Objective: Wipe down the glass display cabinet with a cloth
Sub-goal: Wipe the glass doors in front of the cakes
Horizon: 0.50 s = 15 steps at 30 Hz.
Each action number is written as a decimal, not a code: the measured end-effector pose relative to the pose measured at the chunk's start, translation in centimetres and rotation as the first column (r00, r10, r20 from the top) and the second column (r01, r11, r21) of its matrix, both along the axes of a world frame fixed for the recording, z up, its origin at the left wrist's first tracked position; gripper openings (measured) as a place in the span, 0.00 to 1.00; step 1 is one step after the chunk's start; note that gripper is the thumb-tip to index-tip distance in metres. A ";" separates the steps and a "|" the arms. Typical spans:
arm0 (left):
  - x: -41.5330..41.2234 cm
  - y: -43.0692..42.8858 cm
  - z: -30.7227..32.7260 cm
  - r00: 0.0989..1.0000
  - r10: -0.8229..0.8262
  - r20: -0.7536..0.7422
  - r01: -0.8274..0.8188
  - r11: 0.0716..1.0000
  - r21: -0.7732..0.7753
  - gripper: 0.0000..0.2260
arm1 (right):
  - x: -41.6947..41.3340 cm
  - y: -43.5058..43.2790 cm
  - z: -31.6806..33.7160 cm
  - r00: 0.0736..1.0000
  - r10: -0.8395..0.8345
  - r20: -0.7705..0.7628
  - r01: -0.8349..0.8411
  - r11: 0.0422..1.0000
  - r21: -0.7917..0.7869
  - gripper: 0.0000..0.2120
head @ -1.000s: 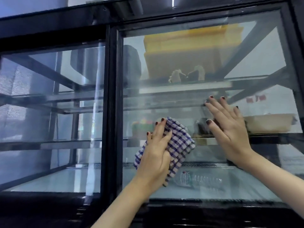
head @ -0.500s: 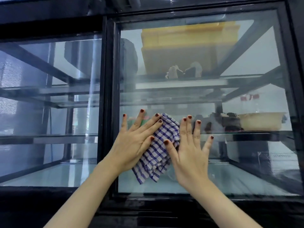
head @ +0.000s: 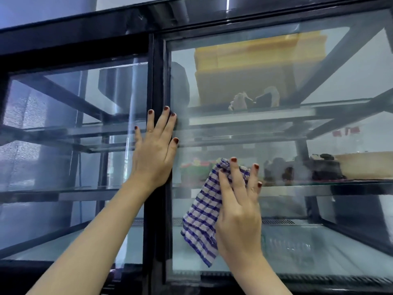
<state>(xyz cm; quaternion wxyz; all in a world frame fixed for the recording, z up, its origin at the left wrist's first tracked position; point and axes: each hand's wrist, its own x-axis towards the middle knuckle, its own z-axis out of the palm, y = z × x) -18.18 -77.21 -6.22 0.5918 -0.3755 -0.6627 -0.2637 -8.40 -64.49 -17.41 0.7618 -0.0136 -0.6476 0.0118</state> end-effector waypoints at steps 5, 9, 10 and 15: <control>-0.2 0.1 0.0 1.000 -0.028 0.002 0.028 1.000 0.001 0.24 | -0.3 -0.3 -0.9 0.982 -0.124 0.141 0.124 0.992 0.006 0.33; -0.4 0.0 0.1 0.997 -0.079 0.002 0.079 0.997 0.019 0.25 | 0.1 -1.5 -0.9 0.892 -0.317 0.322 0.320 0.946 0.046 0.49; -0.5 0.0 0.1 0.996 -0.088 0.001 0.088 0.996 0.021 0.25 | 0.1 -1.7 -0.8 0.872 -0.351 0.341 0.351 0.934 0.064 0.48; -1.5 -0.2 1.9 0.977 -0.207 0.052 0.199 0.972 0.125 0.26 | -0.1 -1.3 4.2 0.895 -0.345 0.283 0.335 0.938 0.082 0.39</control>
